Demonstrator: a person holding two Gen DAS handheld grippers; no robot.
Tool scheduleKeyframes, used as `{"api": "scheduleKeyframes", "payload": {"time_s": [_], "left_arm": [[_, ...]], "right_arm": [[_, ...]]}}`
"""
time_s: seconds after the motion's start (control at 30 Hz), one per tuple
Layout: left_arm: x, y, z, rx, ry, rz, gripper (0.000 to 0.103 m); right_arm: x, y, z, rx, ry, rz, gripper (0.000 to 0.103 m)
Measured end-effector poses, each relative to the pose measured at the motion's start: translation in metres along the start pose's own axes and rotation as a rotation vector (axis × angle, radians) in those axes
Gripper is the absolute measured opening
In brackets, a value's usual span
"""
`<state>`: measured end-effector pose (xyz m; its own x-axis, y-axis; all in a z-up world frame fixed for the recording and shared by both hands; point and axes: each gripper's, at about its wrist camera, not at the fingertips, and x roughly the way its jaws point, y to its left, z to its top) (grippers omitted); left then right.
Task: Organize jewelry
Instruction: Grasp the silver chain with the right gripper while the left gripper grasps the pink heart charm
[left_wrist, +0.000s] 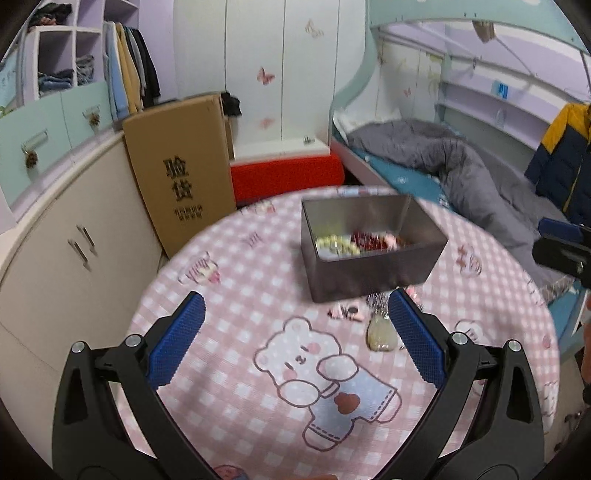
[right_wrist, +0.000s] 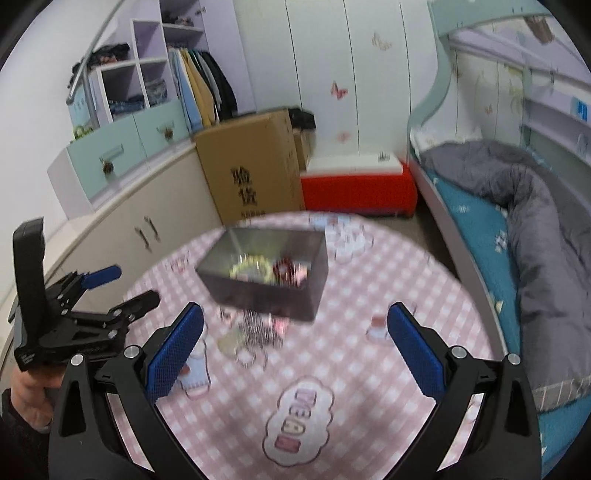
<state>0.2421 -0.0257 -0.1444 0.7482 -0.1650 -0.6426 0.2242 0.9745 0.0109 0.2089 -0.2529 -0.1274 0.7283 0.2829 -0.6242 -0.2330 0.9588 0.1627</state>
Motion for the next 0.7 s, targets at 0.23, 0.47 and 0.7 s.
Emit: {"api": "scheduleKeyframes", "payload": {"time_s": [0.23, 0.47, 0.7], "left_arm": [[0.049, -0.002, -0.011, -0.01, 0.097, -0.02, 0.094], [0.094, -0.014, -0.016, 0.006, 0.191, -0.047, 0.081], [0.093, -0.016, -0.015, 0.036, 0.19, -0.092, 0.031]], "right_arm": [[0.029, -0.005, -0.024, 0.018, 0.088, 0.004, 0.096], [0.049, -0.002, -0.029, 0.01, 0.124, 0.017, 0.096], [0.07, 0.007, -0.031, 0.003, 0.155, 0.086, 0.08]]}}
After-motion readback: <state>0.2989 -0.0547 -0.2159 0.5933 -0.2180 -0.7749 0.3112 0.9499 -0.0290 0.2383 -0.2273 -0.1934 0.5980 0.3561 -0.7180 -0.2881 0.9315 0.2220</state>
